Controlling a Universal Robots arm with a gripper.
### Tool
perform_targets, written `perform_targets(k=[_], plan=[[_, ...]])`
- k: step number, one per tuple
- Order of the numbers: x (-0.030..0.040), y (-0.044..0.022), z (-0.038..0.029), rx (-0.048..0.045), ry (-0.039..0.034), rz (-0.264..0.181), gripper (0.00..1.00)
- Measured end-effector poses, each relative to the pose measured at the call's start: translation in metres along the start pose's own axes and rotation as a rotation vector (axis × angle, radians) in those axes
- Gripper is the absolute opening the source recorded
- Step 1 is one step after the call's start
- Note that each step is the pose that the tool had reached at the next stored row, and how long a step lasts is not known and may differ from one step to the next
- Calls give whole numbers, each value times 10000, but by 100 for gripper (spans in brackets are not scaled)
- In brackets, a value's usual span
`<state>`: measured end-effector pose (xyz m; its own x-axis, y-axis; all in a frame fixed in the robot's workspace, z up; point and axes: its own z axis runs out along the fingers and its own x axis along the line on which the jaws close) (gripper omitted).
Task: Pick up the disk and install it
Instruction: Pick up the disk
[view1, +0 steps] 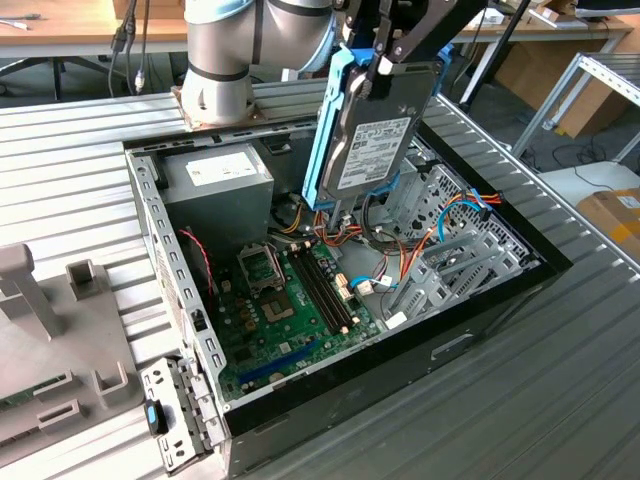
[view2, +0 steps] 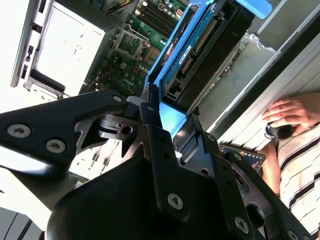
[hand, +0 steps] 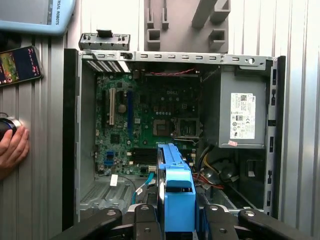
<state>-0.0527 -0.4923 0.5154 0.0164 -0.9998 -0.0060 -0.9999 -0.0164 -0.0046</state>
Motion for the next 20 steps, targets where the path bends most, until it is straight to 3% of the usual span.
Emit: perform_targets(k=[4, 7, 10, 14, 16, 20], plan=[[1, -38, 0, 0, 1, -1, 37], [66, -59, 2, 0, 1, 0, 37], [85, -64, 3, 0, 1, 1, 37], [88, -77, 4, 0, 4, -2, 37], [89, -136, 6, -1, 9, 0, 37], [89, -161, 8, 0, 9, 0, 37]])
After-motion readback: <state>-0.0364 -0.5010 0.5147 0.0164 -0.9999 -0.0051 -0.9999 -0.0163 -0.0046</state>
